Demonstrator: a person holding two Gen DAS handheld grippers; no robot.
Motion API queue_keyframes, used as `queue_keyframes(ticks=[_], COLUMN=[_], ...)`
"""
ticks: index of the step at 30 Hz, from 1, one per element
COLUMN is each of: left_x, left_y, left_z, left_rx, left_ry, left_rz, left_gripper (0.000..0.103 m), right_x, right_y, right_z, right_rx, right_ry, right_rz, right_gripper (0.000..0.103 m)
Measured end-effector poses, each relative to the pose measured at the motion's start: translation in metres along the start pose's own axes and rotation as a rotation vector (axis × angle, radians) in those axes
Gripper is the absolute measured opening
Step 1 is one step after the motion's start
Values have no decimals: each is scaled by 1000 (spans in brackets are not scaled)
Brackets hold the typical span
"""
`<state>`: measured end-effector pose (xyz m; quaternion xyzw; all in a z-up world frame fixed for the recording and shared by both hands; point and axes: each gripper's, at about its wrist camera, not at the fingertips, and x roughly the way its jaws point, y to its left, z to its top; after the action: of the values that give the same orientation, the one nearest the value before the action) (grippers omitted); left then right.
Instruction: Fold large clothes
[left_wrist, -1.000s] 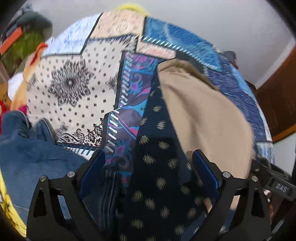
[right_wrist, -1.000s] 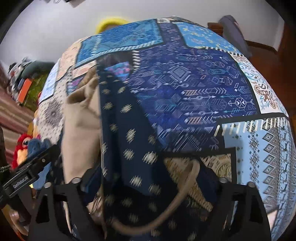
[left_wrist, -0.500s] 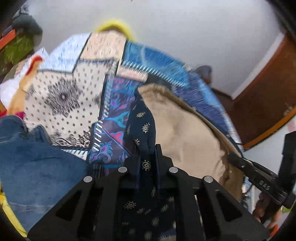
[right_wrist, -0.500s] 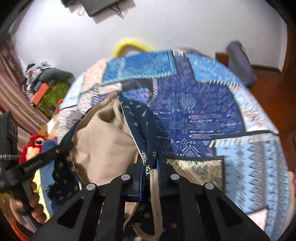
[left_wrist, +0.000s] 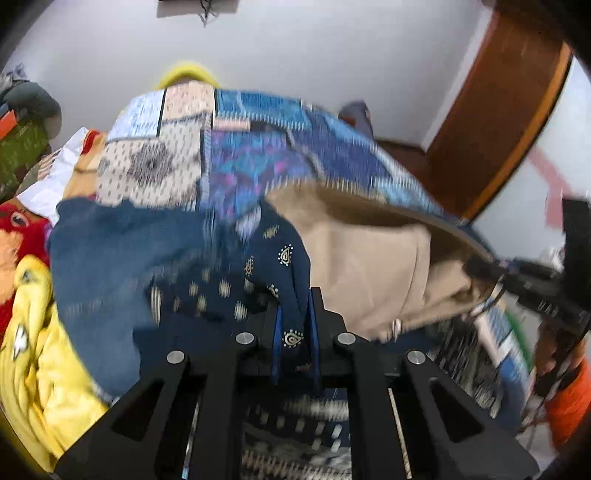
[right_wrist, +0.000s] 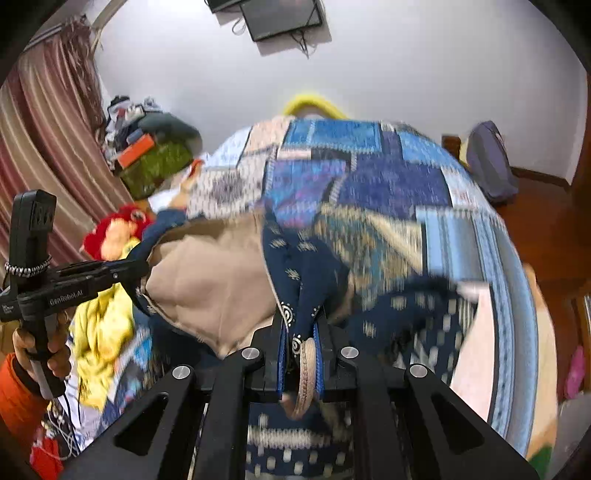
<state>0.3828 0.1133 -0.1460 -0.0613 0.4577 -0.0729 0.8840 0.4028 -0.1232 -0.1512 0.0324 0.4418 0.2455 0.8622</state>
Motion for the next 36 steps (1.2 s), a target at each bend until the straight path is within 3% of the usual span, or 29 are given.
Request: queue_keyframes(ticks=[5,11,13,14,15,17,18,21,22,23,30,36], left_x=[16,46,54,56,57,56,53,44,40,36,10,44], left_y=[3,15,20,21,22,24,24,21,20,20,15,22], left_z=[-47,-78,-84,-87,-89,-90,-91,-91,-89,-87,-47,6], left_rx=[17,-7,-25,-32,-36,-43,-42,-3,8,16,64,49], left_ry=[58,111,116,114,109,102,99,98,97,89,0,21], left_rz=[43,86,86,88,90,102,103,141,159,166,192,162], left_gripper=[12,13,16,19,20,30,30,53,66,69,80,81], right_x=[10,26,26,26,23,14,10,-5,-10,-19,-44,-38], right_y=[-4,-13,-18,-20,-23,-27,-30,-34,-34,-33,-27,-36], right_z=[-49,-76,-83,-85,-88,-92,-93,-93,-92,-89,-65,-58], right_rx=[-2,-71,-81,-85,-94,-120,-124,-100,-100,-100,-41,37], right_ry=[79,171,173,170,153,98,105,109,99,77,-8,-22], right_rz=[-82,-220,-282,-312,-384,-448,-422,-346,-335,-324,-272,-228], right_gripper=[10,13,31,64,89,91,91,91,91,91,91,91])
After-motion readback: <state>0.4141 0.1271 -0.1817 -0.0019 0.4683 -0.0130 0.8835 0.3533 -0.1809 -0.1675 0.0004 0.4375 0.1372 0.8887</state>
